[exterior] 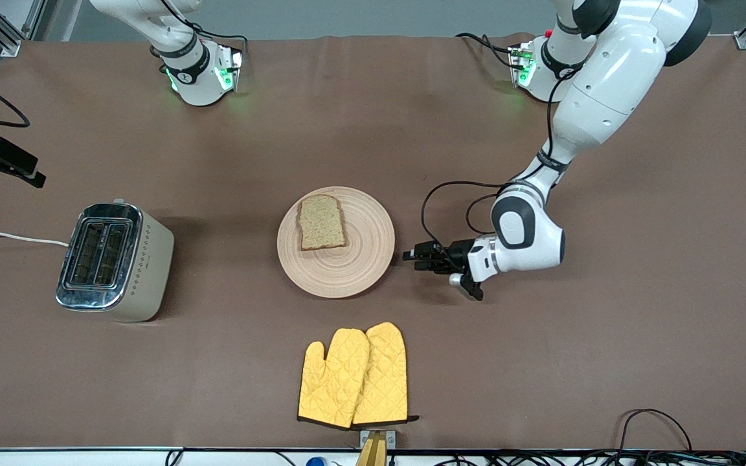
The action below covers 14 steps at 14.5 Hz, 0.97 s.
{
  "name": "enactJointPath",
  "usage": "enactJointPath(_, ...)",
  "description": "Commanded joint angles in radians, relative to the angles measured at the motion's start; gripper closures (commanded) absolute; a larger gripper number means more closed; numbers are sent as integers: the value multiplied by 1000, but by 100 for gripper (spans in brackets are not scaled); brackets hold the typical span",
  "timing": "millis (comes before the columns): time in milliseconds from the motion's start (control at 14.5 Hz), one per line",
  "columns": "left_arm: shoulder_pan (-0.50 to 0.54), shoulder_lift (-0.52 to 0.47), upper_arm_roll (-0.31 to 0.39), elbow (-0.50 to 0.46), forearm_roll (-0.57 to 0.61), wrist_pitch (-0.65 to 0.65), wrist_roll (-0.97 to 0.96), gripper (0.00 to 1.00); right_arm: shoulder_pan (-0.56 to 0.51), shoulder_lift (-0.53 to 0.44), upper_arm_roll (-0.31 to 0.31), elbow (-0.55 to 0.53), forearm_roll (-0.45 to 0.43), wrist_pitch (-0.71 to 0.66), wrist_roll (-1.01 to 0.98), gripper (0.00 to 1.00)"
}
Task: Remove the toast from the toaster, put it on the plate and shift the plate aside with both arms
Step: 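Reach the left gripper to the plate rim and grasp it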
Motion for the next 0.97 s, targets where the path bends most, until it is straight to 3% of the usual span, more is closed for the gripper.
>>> enactJointPath(0,-25,40,-9,51,-41,-2,8,49,-4,9,6,33,0,-17,-7,0)
enactJointPath(346,-67,73,-9,80,-104,-3,5,59,-2,9,6,28,-1,-26,-9,0)
enactJointPath(484,-67,79,-9,80,-104,-3,5,68,-2,9,7,27,-1,-23,-9,0)
enactJointPath(760,-68,71,-9,78,-133,-2,7,97,-1,9,7,27,-1,-25,-10,0)
enactJointPath(899,-67,62,-9,78,-157,4,5,100,-1,9,7,25,-1,-25,-10,0)
